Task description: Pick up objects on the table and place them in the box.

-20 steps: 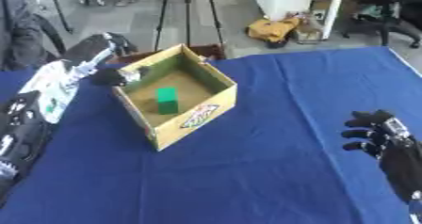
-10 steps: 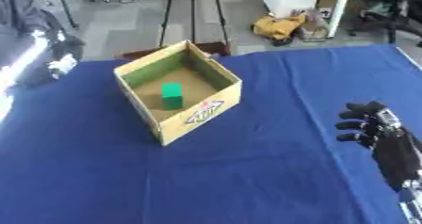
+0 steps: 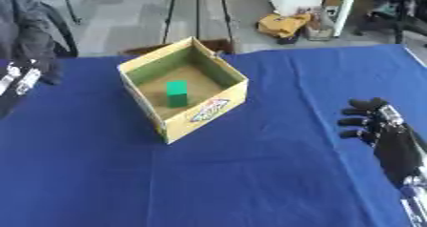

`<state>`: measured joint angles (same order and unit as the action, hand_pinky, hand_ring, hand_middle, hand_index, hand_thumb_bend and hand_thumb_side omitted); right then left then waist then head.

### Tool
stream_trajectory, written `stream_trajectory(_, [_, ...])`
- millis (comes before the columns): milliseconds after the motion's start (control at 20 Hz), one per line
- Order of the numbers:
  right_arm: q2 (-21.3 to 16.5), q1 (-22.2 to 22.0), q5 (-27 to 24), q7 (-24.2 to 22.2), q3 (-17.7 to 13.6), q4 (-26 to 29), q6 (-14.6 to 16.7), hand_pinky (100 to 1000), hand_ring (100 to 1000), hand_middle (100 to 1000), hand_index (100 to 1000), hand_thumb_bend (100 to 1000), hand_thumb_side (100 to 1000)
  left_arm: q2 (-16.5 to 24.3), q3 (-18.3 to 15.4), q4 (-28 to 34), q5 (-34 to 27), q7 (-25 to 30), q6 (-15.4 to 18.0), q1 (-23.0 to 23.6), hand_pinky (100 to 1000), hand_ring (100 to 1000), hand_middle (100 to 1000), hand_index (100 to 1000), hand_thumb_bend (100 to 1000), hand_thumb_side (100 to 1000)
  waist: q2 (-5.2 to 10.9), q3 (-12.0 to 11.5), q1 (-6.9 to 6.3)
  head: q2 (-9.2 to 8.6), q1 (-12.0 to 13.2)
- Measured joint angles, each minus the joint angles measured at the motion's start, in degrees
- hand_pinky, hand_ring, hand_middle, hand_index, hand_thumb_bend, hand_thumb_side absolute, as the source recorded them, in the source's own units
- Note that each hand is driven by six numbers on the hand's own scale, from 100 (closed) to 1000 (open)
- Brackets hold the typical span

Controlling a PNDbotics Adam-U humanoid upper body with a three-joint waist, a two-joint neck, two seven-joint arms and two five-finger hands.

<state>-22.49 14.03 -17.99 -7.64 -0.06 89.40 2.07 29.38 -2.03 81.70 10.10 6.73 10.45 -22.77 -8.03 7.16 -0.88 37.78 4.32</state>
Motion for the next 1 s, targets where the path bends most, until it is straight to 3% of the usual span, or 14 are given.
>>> stream_trajectory(450, [0.01,0.0,-0.01,0.27,-0.29,0.02,0.06,611,692,687,818,100,906,-2.54,-1.18,0.78,-3.14,-0.98,-0.79,2.96,658,584,587,749,150,1000,-0.78,-0.81,0.97,0.0,0.39])
stream_trajectory(1000, [0.01,-0.01,-0.04,0.45,-0.62,0.03,0.15,610,692,687,818,100,906,-4.1,-1.78,1.78,-6.24,-1.17,-1.54,4.64,656,579,584,746,160,1000,-0.79,-1.2,1.02,0.01,0.64])
